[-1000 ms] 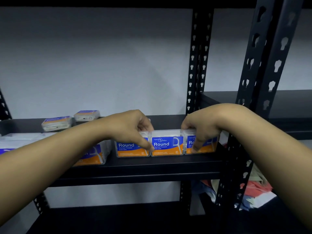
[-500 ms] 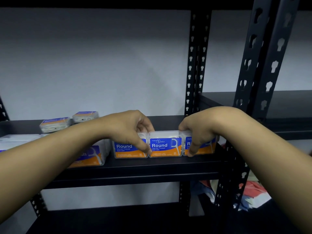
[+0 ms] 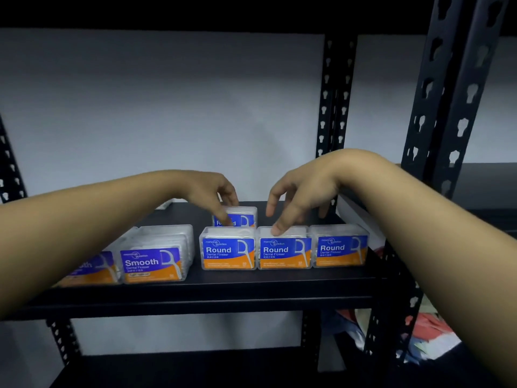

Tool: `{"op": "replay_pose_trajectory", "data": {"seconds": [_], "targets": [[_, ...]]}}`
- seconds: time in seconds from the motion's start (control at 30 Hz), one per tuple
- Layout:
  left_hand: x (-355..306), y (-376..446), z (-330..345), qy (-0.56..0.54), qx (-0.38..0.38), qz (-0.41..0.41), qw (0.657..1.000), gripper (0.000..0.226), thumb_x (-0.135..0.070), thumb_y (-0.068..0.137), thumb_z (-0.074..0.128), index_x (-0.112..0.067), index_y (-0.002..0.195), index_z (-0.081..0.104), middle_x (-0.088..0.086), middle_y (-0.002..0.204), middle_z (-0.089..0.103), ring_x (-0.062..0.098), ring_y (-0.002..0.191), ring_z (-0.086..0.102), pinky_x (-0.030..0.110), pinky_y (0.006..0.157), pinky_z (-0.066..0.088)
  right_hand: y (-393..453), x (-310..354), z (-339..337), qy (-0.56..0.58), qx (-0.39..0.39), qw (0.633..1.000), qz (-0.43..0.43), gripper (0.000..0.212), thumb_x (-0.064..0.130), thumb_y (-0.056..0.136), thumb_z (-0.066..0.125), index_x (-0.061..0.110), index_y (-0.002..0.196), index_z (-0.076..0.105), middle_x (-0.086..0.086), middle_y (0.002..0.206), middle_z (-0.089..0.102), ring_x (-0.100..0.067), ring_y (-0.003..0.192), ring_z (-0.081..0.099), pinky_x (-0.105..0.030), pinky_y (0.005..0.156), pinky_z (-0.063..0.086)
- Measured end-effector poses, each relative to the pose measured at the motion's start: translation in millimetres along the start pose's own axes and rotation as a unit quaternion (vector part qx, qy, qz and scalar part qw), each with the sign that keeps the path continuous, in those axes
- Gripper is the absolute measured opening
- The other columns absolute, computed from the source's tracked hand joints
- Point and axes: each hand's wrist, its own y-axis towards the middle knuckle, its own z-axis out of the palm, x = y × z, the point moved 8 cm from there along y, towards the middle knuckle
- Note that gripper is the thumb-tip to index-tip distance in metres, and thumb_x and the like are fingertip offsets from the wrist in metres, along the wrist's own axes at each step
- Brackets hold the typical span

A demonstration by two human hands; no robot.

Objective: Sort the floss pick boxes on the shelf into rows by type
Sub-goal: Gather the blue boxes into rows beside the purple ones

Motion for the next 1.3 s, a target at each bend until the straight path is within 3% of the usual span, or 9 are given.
{"op": "replay_pose_trajectory", "data": {"seconds": [0.1, 0.3, 0.47, 0.6, 0.7, 1.1, 1.2, 1.3], "targets": [[3.9, 1.8, 14.1, -0.008, 0.032, 0.016, 0.999, 0.021, -0.016, 0.085, 0.079, -0.022, 0.104, 0.074, -0.007, 0.103, 0.079, 0.009, 0.093, 0.074, 0.032, 0.089, 0.058, 15.5, 5.1, -5.0, 0.009, 0.005, 1.000, 0.001, 0.049, 0.050, 0.083, 0.079, 0.028, 0.125, 0.067, 0.002, 0.115, 0.074, -0.020, 0.110, 0.070, -0.053, 0.098, 0.056], [9.2, -1.8, 22.0, -0.041, 0.050, 0.009, 0.998, 0.026, -0.018, 0.086, 0.078, -0.016, 0.112, 0.074, -0.001, 0.109, 0.079, 0.024, 0.107, 0.073, 0.052, 0.099, 0.055, 49.2, 1.1, -16.6, 0.008, 0.002, 0.999, 0.038, 0.050, 0.048, 0.086, 0.078, 0.022, 0.126, 0.066, -0.003, 0.117, 0.073, -0.024, 0.112, 0.070, -0.053, 0.096, 0.058], [22.3, -14.7, -5.9, -0.077, 0.025, -0.014, 0.997, 0.055, -0.047, 0.072, 0.081, -0.027, 0.122, 0.067, -0.007, 0.119, 0.073, 0.016, 0.115, 0.066, 0.043, 0.101, 0.056, 72.2, 18.5, -33.6, 0.004, -0.021, 0.999, 0.033, 0.046, 0.044, 0.087, 0.078, 0.020, 0.124, 0.067, -0.004, 0.115, 0.073, -0.026, 0.111, 0.070, -0.052, 0.096, 0.058], [62.6, -38.4, -52.9, -0.090, -0.054, -0.039, 0.994, 0.048, -0.048, 0.075, 0.076, -0.026, 0.116, 0.070, -0.005, 0.117, 0.073, 0.013, 0.113, 0.067, 0.041, 0.097, 0.058, 96.3, 45.9, -51.1, 0.001, -0.067, 0.998, 0.005, 0.045, 0.044, 0.086, 0.079, 0.022, 0.124, 0.065, -0.001, 0.111, 0.073, -0.022, 0.106, 0.072, -0.047, 0.092, 0.060], [110.7, -55.7, -78.7, -0.068, -0.094, -0.081, 0.990, 0.030, -0.036, 0.084, 0.077, -0.024, 0.111, 0.072, -0.001, 0.111, 0.074, 0.017, 0.110, 0.069, 0.042, 0.093, 0.060, 119.3, 69.2, -61.3, -0.003, -0.087, 0.996, -0.010, 0.045, 0.044, 0.086, 0.079, 0.024, 0.124, 0.065, 0.001, 0.113, 0.071, -0.020, 0.104, 0.072, -0.047, 0.092, 0.061], [257.6, -108.6, -95.1, -0.022, -0.066, -0.190, 0.979, 0.032, -0.034, 0.086, 0.078, -0.022, 0.114, 0.069, 0.000, 0.111, 0.071, 0.018, 0.106, 0.067, 0.039, 0.088, 0.061, 224.8, 180.4, -68.8, -0.053, -0.089, 0.993, -0.046, 0.046, 0.042, 0.086, 0.079, 0.022, 0.125, 0.064, 0.004, 0.101, 0.068, -0.017, 0.096, 0.070, -0.042, 0.086, 0.061], [282.9, -107.0, -85.0, -0.008, -0.055, -0.204, 0.977, 0.041, -0.035, 0.083, 0.080, -0.021, 0.119, 0.066, -0.002, 0.117, 0.068, 0.020, 0.109, 0.065, 0.037, 0.088, 0.060, 251.0, 208.5, -64.1, -0.109, -0.104, 0.987, -0.057, 0.049, 0.043, 0.083, 0.081, 0.024, 0.124, 0.064, 0.003, 0.107, 0.066, -0.017, 0.091, 0.066, -0.042, 0.087, 0.061], [302.5, -98.5, -77.1, 0.019, -0.044, -0.205, 0.978, 0.054, -0.043, 0.079, 0.082, -0.022, 0.125, 0.062, -0.007, 0.119, 0.065, 0.018, 0.112, 0.062, 0.041, 0.098, 0.056, 273.6, 228.2, -59.5, -0.149, -0.117, 0.980, -0.067, 0.049, 0.044, 0.083, 0.081, 0.024, 0.125, 0.066, 0.004, 0.118, 0.063, -0.022, 0.100, 0.063, -0.041, 0.090, 0.061]]}}
